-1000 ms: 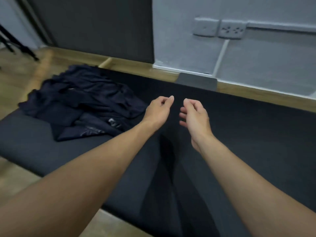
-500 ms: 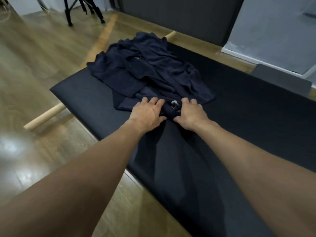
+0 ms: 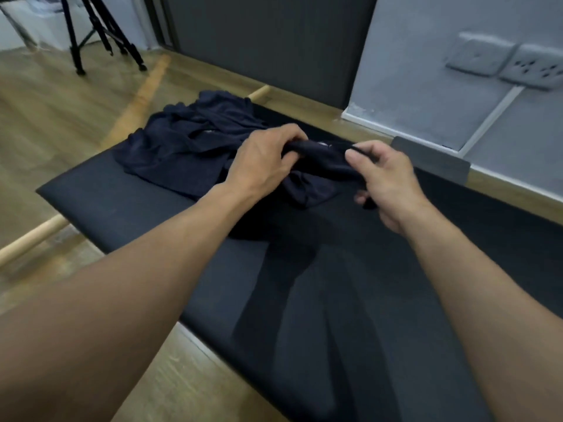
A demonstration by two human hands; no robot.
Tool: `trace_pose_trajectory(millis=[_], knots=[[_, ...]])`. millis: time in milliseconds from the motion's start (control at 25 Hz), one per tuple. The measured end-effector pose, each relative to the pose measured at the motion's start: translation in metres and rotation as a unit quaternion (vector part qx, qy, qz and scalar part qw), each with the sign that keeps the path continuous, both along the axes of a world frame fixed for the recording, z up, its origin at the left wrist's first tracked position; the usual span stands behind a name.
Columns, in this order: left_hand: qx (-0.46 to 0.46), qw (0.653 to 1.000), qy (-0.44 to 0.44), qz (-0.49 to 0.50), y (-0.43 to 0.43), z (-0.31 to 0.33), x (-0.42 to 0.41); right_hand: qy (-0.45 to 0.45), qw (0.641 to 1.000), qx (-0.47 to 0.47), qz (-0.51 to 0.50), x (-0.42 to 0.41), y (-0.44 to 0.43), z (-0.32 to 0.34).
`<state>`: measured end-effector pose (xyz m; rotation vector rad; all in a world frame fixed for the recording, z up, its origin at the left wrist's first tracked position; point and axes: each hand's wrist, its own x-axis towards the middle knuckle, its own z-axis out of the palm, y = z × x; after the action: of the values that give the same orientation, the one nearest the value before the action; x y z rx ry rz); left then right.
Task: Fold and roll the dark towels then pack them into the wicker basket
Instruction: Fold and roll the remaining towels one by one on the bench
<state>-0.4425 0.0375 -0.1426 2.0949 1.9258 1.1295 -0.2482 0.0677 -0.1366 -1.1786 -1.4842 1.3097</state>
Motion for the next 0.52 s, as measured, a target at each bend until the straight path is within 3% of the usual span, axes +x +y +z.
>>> trace_pose_trajectory(millis=[160,240,360,440,520], knots=[[0.125,0.990,-0.042,-0.052,0.020,0.062,0.063,0.213,0.976,-0.055,0.000,0.063,-0.007,0.076],[0.152,0.981,-0.076,-0.089,0.031,0.098,0.100,0.236,0.971,-0.020,0.018,0.104,-0.013,0.108],[0.144,0.976,-0.084,-0.142,0.037,0.147,0.140,0.088,0.992,0.088,-0.013,0.156,-0.020,0.148],[0.134,0.979,-0.056,-0.146,0.037,0.175,0.156,-0.030,0.985,0.156,-0.066,0.180,-0.023,0.174],[0.126,0.981,-0.034,-0.143,0.034,0.199,0.166,-0.088,0.977,0.182,-0.064,0.186,-0.028,0.190]])
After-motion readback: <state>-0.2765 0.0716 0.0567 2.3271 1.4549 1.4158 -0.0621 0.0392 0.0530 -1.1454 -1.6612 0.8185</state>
